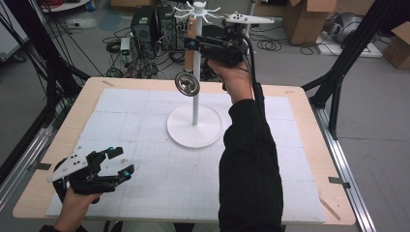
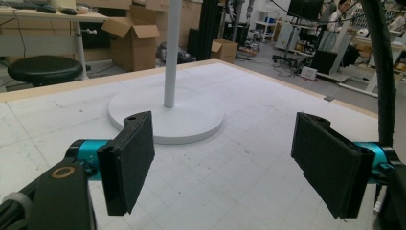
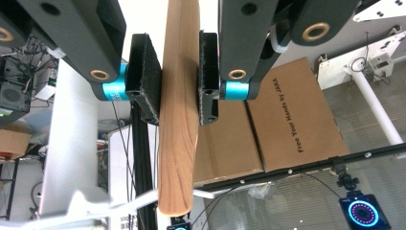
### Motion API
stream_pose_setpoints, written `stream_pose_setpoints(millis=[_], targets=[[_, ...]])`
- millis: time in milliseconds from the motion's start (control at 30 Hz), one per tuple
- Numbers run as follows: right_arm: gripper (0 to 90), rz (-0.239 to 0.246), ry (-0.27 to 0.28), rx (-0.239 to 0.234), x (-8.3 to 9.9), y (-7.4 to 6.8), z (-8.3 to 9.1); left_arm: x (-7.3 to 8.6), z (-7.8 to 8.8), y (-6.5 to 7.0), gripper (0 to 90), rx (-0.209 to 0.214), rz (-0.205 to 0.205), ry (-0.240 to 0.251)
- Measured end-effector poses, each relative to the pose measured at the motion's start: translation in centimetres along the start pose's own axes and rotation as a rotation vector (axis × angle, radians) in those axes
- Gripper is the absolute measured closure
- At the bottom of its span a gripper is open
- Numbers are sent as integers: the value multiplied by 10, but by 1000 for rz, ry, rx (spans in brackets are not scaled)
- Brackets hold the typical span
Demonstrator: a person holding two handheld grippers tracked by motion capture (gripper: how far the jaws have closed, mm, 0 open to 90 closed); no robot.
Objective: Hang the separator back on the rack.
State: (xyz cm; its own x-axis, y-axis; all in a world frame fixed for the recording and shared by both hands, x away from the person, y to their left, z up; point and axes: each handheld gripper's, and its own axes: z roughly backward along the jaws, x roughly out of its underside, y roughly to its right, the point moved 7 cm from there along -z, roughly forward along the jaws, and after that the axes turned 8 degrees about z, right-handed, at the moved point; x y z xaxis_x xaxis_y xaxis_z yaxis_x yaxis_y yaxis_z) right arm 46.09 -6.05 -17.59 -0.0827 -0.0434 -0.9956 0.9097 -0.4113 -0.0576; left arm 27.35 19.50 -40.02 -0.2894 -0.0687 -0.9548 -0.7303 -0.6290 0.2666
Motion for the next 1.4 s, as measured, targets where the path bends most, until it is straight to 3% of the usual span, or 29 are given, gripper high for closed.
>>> stream_pose_setpoints(millis=[67,167,233,333,433,567,733,867,1033,1100,1233,1400], targets=[[715,8,0,-1,0,-2,0,0,0,-1,233,-5,1,3],[550,13,-22,18,3,-6,3,1,0,-2,233,-2,19,10],[518,31,-35,34,8,-10,8,1,0,-4,231,-3,22,15],[434,48,-66,81,19,-13,24,1,-1,-8,228,-13,35,15],[354,71,-98,160,36,-17,46,2,-1,-11,221,-29,47,18],[283,136,-137,223,79,-31,89,0,0,-16,179,-49,69,27],[188,117,-128,323,135,-44,146,0,-1,-18,179,-67,66,30],[188,95,-116,418,182,-57,192,1,-2,-18,180,-75,65,27],[166,69,-155,507,226,-74,231,1,-2,-18,183,-83,57,30],[166,69,-177,510,235,-84,239,0,-1,-17,183,-85,53,34],[166,75,-155,514,234,-101,248,0,0,-14,184,-82,46,42],[165,90,-131,515,230,-104,248,0,1,-11,185,-70,51,47]])
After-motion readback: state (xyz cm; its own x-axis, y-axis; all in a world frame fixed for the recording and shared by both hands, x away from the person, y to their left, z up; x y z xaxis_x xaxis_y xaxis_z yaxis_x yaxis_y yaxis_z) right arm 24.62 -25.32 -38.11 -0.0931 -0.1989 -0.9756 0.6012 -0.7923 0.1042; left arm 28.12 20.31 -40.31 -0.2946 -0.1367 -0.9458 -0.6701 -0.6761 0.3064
